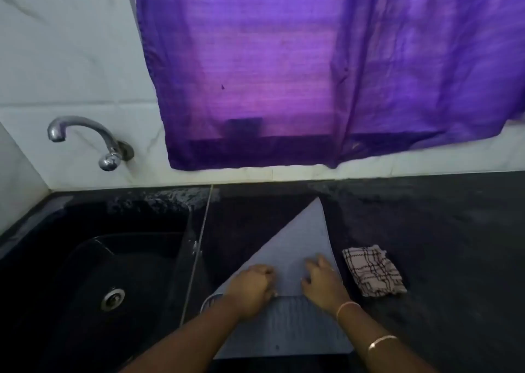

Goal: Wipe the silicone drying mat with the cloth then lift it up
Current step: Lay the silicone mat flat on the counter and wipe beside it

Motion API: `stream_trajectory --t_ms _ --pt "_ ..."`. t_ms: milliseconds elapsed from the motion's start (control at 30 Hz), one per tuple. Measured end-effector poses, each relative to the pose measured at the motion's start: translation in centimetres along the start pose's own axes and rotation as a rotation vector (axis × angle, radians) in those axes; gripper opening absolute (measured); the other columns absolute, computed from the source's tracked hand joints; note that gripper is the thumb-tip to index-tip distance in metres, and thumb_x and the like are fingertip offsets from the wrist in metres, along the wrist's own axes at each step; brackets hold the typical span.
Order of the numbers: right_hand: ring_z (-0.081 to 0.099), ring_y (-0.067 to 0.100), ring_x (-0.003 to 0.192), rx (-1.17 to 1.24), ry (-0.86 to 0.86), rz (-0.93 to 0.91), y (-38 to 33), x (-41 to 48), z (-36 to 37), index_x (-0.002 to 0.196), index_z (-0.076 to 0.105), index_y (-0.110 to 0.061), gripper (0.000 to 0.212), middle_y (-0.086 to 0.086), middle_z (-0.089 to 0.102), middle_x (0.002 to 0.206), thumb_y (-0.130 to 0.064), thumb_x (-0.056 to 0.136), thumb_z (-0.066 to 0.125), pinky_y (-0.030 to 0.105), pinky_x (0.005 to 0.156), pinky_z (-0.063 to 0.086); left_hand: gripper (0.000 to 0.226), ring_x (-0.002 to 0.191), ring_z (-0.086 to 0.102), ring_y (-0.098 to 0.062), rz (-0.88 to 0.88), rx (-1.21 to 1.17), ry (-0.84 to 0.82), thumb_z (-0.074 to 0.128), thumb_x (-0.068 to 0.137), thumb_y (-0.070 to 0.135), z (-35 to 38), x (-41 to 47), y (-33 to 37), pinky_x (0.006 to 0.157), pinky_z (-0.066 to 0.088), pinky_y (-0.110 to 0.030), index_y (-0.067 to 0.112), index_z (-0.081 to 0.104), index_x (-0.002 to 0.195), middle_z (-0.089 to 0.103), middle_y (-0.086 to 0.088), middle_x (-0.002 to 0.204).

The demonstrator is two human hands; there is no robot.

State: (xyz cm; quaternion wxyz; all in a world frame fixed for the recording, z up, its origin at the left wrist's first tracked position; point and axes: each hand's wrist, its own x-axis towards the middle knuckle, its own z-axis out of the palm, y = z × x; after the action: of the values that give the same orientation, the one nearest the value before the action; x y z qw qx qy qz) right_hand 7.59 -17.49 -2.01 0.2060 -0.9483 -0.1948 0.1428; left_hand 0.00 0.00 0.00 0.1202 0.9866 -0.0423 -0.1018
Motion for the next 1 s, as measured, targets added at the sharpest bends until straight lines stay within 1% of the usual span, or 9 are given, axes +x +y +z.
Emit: stream_trajectory --t_ms 133,200,433,533,633,733,833,900,1000 --pt "0.022 0.028 0.139 -0.049 -0.026 0.011 0.7 -0.5 -0.3 0.143 0.035 -0.013 0.051 0.012 0.017 0.153 -0.025 0.094 0.045 0.033 0.112 0.028 0.050 0.135 0.036 -0.020 -0.074 0.038 -0.057 0.047 0.096 0.039 0.9 0.4 0.1 0.111 0.029 -0.027 0.010 0.048 0.137 0.038 -0.003 0.149" --pt "0.027 0.029 0.134 -0.093 0.023 0.020 1.0 -0.5 -0.4 0.140 0.039 -0.013 0.050 0.013 0.021 0.149 -0.026 0.092 0.046 0.034 0.108 0.033 0.054 0.135 0.035 -0.020 -0.103 0.039 -0.071 0.048 0.094 0.043 1.2 0.4 0.6 0.112 0.028 -0.029 0.010 0.047 0.137 0.036 -0.003 0.149" --pt "0.041 0.032 0.115 -0.091 -0.002 0.090 1.7 0.3 -1.3 0.125 0.047 -0.015 0.042 0.015 0.029 0.138 -0.030 0.088 0.054 0.037 0.095 0.044 0.046 0.128 0.041 -0.017 -0.202 -0.039 -0.008 0.048 0.094 0.044 2.0 0.7 1.2 0.109 0.032 -0.028 0.012 0.056 0.126 0.043 0.000 0.142" --pt "0.041 0.034 0.113 0.007 0.042 0.116 1.6 1.1 -2.0 0.119 0.051 -0.013 0.037 0.015 0.033 0.131 -0.020 0.084 0.060 0.037 0.093 0.046 0.046 0.128 0.042 -0.017 -0.242 -0.035 0.030 0.049 0.094 0.044 2.3 0.8 1.9 0.108 0.033 -0.028 0.012 0.056 0.126 0.042 0.000 0.142" --pt "0.045 0.034 0.111 0.172 0.070 0.127 1.3 1.7 -3.0 0.123 0.052 -0.015 0.039 0.016 0.038 0.124 -0.007 0.085 0.055 0.031 0.090 0.046 0.054 0.129 0.041 -0.018 -0.298 -0.023 0.038 0.050 0.092 0.047 2.7 0.9 2.5 0.109 0.034 -0.031 0.012 0.050 0.133 0.042 -0.001 0.143" --pt "0.054 0.026 0.098 0.361 0.079 0.077 0.8 2.2 -4.2 0.124 0.053 -0.013 0.040 0.014 0.047 0.120 0.000 0.086 0.051 0.026 0.079 0.047 0.062 0.130 0.040 -0.019 -0.334 -0.006 0.048 0.050 0.090 0.051 3.0 0.9 2.9 0.110 0.034 -0.033 0.012 0.045 0.138 0.039 -0.002 0.144" --pt "0.050 0.013 0.088 0.529 0.114 0.068 0.2 2.4 -5.5 0.115 0.058 -0.008 0.031 0.002 0.053 0.103 -0.001 0.086 0.053 0.021 0.073 0.043 0.071 0.126 0.044 -0.020 -0.365 -0.005 0.057 0.051 0.086 0.060 3.0 1.0 3.3 0.106 0.038 -0.034 0.010 0.046 0.137 0.043 -0.003 0.141" --pt "0.050 0.010 0.085 0.625 0.138 0.066 -0.5 2.6 -6.1 0.108 0.061 -0.009 0.024 -0.001 0.054 0.100 -0.003 0.085 0.056 0.017 0.065 0.041 0.080 0.122 0.048 -0.021 -0.422 -0.003 0.051 0.052 0.079 0.069 2.8 1.3 3.6 0.102 0.041 -0.033 0.010 0.047 0.134 0.048 -0.005 0.137" --pt "0.055 0.012 0.083 0.740 0.148 0.061 -2.1 3.0 -6.9 0.099 0.066 -0.009 0.017 0.000 0.060 0.092 -0.006 0.086 0.056 0.023 0.070 0.044 0.084 0.119 0.050 -0.022 -0.451 0.010 0.082 0.053 0.074 0.074 2.3 1.5 4.0 0.099 0.041 -0.034 0.014 0.047 0.132 0.051 -0.005 0.133"
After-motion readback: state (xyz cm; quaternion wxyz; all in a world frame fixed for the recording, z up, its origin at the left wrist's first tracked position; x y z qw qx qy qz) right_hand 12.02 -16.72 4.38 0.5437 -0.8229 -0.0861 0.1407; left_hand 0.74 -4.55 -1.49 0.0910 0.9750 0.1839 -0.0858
